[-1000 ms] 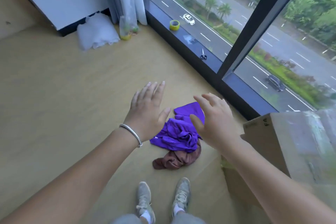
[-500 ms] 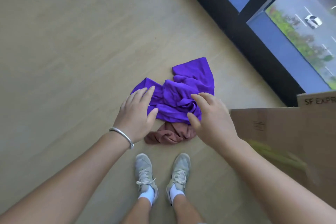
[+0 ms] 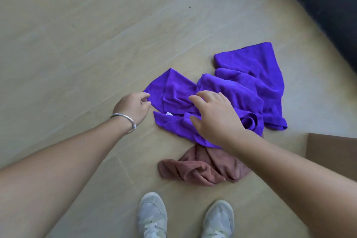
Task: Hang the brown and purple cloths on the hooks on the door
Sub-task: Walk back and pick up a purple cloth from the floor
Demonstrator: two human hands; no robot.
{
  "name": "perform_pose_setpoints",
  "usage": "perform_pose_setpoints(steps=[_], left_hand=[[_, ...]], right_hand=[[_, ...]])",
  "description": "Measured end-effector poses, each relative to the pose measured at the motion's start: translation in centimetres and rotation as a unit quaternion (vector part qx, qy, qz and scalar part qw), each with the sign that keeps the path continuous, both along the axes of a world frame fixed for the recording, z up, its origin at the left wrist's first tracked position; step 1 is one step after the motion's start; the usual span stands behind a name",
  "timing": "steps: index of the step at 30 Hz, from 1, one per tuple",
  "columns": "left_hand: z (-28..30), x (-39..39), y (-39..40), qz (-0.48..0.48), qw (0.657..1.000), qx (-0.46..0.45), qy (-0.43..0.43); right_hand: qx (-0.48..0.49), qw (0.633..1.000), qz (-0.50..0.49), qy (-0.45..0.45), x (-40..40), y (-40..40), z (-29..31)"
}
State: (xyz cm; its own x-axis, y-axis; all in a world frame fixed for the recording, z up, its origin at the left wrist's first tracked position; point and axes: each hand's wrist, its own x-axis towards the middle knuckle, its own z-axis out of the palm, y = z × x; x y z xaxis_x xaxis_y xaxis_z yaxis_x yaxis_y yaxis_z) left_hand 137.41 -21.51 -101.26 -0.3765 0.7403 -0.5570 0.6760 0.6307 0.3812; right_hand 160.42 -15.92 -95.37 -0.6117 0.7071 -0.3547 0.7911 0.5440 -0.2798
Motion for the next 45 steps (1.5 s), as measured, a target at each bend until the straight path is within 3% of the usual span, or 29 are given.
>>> perform_pose_setpoints(steps=[6, 10, 16, 19, 23, 27, 32, 40, 45], left_hand=[[-9.1, -4.5, 2.9, 0.035, 0.998, -0.051, 0.0], [-12.5, -4.1, 3.5, 0.163, 0.986, 0.029, -0.038], [-13.4, -3.3, 4.2, 0.118, 0.992, 0.029, -0.029], [-11.9, -3.2, 4.8, 0.111, 0.976, 0.133, -0.132], [-8.9, -2.4, 5.7, 0.141, 0.921, 0.218, -0.29], [-7.0, -1.5, 7.3, 0.143, 0.893, 0.24, -0.354], [-7.0, -0.4, 7.7, 0.193, 0.861, 0.258, -0.393], [-7.5, 2.8, 8.3, 0.047, 0.883, 0.234, -0.404], [-8.2, 4.6, 9.1, -0.06, 0.899, 0.165, -0.401]], right_hand=[[0.054, 0.993, 0.103, -0.008, -5.3, 5.3, -8.5], [0.072, 0.984, 0.162, -0.024, -8.1, 6.8, -12.5], [0.055, 0.982, 0.181, -0.009, -9.5, 7.0, -15.1], [0.046, 0.985, 0.162, 0.028, -9.4, 7.4, -14.8], [-0.019, 0.982, 0.14, 0.128, -9.3, 8.8, -13.4], [-0.071, 0.975, 0.098, 0.187, -9.3, 10.5, -12.2], [-0.05, 0.976, 0.035, 0.21, -7.9, 11.6, -11.5], [0.008, 0.948, -0.03, 0.318, -5.8, 12.3, -8.6], [0.064, 0.906, -0.094, 0.408, -4.9, 13.2, -5.9]])
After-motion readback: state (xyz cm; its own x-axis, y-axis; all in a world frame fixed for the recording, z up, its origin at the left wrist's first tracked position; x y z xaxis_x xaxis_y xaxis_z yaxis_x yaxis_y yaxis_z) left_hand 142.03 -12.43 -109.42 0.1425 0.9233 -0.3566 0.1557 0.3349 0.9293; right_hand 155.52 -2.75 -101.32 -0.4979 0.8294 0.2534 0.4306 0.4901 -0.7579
